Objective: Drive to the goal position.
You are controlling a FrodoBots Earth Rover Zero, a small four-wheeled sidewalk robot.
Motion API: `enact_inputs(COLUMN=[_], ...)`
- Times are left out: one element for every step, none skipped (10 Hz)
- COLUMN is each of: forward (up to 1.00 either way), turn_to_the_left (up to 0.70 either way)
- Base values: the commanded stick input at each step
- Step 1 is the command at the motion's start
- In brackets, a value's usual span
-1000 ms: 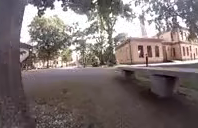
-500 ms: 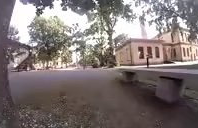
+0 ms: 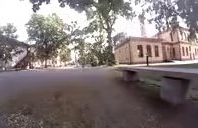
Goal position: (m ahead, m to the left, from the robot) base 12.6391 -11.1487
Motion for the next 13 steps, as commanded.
enact_inputs(forward=[0.44,0.44,0.44,0.44,0.44,0.44,0.44,0.44,0.44,0.44,0.44,0.44,0.44], turn_to_the_left=[0.02,0.02,0.02,0.02,0.02,0.02,0.02,0.02,0.02,0.02,0.02,0.02,0.02])
